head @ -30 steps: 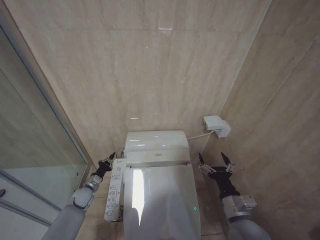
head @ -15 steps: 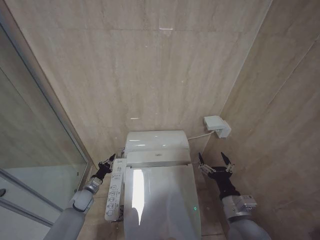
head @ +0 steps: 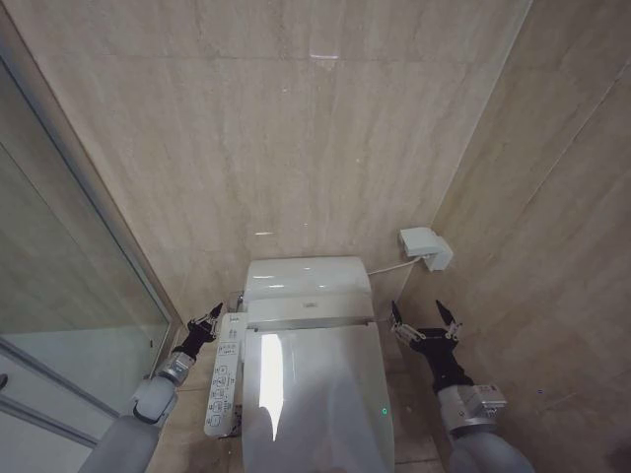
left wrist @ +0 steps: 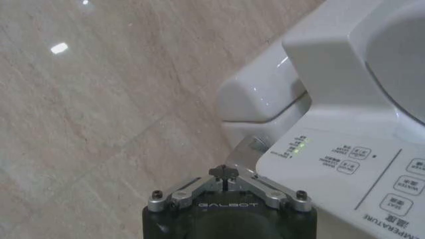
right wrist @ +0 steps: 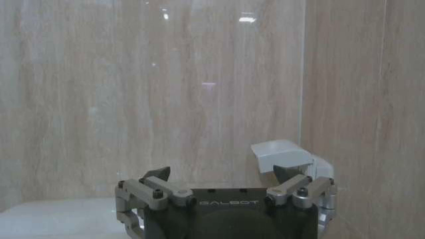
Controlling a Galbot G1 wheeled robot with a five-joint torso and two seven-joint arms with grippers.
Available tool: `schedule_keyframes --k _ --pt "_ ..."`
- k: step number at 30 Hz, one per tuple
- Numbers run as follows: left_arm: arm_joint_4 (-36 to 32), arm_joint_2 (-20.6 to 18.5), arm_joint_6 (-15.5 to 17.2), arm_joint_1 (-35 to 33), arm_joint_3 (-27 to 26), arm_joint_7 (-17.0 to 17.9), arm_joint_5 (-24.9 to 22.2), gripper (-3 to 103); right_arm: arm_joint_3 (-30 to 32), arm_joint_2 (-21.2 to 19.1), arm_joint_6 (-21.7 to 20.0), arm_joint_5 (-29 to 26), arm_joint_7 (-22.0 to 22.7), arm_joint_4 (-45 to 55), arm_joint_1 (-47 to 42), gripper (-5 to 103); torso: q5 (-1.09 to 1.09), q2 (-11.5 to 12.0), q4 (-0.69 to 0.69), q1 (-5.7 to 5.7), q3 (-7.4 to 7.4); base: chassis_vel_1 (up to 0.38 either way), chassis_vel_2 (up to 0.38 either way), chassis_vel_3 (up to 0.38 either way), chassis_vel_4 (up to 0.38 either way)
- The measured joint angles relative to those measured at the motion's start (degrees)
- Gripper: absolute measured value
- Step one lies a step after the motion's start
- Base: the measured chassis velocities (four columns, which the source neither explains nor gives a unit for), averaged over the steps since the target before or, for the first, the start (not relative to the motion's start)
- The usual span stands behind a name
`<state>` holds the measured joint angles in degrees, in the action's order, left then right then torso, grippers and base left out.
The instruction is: Open the toilet lid, clean the toilet bowl with a toilet brush, close the toilet lid, and flush.
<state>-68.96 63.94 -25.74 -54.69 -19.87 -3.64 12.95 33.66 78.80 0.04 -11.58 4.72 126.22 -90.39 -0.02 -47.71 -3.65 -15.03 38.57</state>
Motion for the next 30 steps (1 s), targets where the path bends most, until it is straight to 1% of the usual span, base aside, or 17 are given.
schedule_keyframes --k 9,13,17,21,24,25,26,27,30 --pt "0.7 0.5 -0.2 1.3 1.3 0.0 0.1 0 0.0 0.0 0.0 0.0 0.0 0.0 0.0 100 0.01 0.0 -0.01 0.0 0.0 0.0 0.0 0.0 0.0" --pt "0.8 0.7 0.0 1.6 1.7 0.0 0.1 0 0.0 0.0 0.0 0.0 0.0 0.0 0.0 100 0.04 0.0 0.03 0.0 0.0 0.0 0.0 0.0 0.0" --pt "1.7 1.0 -0.2 1.9 1.7 0.0 0.1 0 0.0 0.0 0.0 0.0 0.0 0.0 0.0 100 0.05 0.0 0.0 0.0 -0.01 0.0 0.0 0.0 0.0" --pt "2.3 1.2 -0.4 1.9 1.6 0.0 0.0 0 0.0 0.0 0.0 0.0 0.0 0.0 0.0 100 0.06 0.0 0.02 0.0 -0.02 0.0 0.0 0.0 0.0" --pt "3.1 1.3 -0.5 1.8 1.7 -0.2 -0.1 0 0.0 0.0 0.0 0.0 0.0 0.0 0.0 100 0.05 0.0 0.01 0.0 -0.01 0.0 0.0 0.0 0.0" --pt "3.3 1.4 -0.5 1.8 1.6 -0.2 -0.2 0 0.0 0.0 0.0 0.0 0.0 0.0 0.0 100 -0.01 0.0 0.03 0.0 0.0 0.0 0.0 0.0 0.0" --pt "3.3 1.4 -0.5 1.8 1.6 -0.2 -0.2 0 0.0 0.0 0.0 0.0 0.0 0.0 0.0 100 -0.01 0.0 0.03 0.0 0.0 0.0 0.0 0.0 0.0" --pt "3.4 1.4 -0.6 1.8 1.6 -0.2 -0.2 0 0.0 0.0 0.0 0.0 0.0 0.0 0.0 100 0.02 0.0 -0.02 0.0 -0.01 0.0 0.0 0.0 0.0" --pt "3.4 1.4 -0.7 1.8 1.5 -0.3 -0.2 0 0.0 0.0 0.0 0.0 0.0 0.0 0.0 100 0.02 0.0 -0.01 0.0 0.0 0.0 0.0 0.0 0.0"
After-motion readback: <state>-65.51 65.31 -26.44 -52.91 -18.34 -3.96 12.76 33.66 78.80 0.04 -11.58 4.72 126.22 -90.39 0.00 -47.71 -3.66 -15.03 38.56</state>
